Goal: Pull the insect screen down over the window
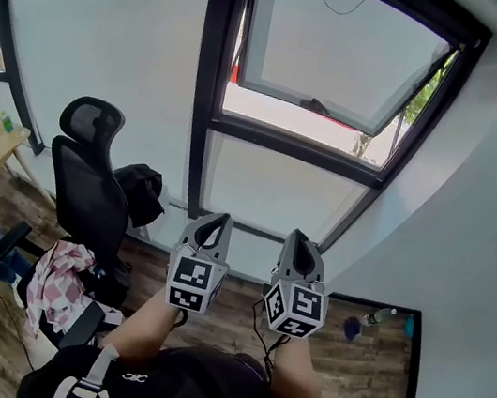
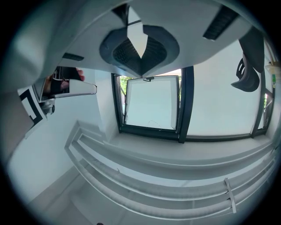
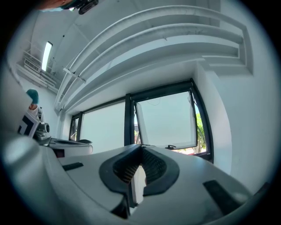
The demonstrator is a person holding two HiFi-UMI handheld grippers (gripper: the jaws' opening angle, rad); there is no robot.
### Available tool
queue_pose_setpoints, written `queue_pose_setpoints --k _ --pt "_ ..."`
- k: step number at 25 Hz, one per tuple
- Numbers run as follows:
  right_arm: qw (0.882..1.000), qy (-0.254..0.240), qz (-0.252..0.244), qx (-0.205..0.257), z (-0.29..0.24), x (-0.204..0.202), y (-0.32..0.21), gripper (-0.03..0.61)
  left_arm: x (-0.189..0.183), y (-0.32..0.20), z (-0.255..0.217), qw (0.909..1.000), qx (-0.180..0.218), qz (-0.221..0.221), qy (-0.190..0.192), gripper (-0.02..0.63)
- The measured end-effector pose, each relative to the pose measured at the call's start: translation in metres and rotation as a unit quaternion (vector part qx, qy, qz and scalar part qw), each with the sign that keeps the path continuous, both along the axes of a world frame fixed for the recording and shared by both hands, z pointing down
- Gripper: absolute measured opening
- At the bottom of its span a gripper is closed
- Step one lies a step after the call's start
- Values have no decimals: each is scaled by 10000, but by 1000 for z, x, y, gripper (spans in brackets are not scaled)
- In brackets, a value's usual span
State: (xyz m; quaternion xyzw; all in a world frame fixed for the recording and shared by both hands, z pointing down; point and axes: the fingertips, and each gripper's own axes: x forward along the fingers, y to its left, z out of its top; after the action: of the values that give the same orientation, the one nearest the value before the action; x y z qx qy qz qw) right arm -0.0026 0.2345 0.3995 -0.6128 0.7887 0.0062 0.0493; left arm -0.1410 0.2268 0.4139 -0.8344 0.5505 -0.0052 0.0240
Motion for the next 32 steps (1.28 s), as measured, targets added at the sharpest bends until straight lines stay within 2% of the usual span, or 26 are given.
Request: queue_pose_setpoints --k 7,14,19,26,32 --pt "9998 165 -105 -3 4 -20 -17 5 -16 -16 5 9999 -39 -6 103 2" --pt "9998 91 -145 74 8 -3 -62 5 -10 -56 15 9999 -21 -137 101 2" --pt "9988 -372 -298 -131 20 14 -119 5 4 -108 21 9997 -17 -242 -75 2" --pt "9983 -509 -258 -99 21 42 -202 4 35 -195 27 9996 -51 -181 -209 2" --pt "9980 -480 -338 -230 21 74 -289 3 72 -284 32 9992 -291 -153 -232 2"
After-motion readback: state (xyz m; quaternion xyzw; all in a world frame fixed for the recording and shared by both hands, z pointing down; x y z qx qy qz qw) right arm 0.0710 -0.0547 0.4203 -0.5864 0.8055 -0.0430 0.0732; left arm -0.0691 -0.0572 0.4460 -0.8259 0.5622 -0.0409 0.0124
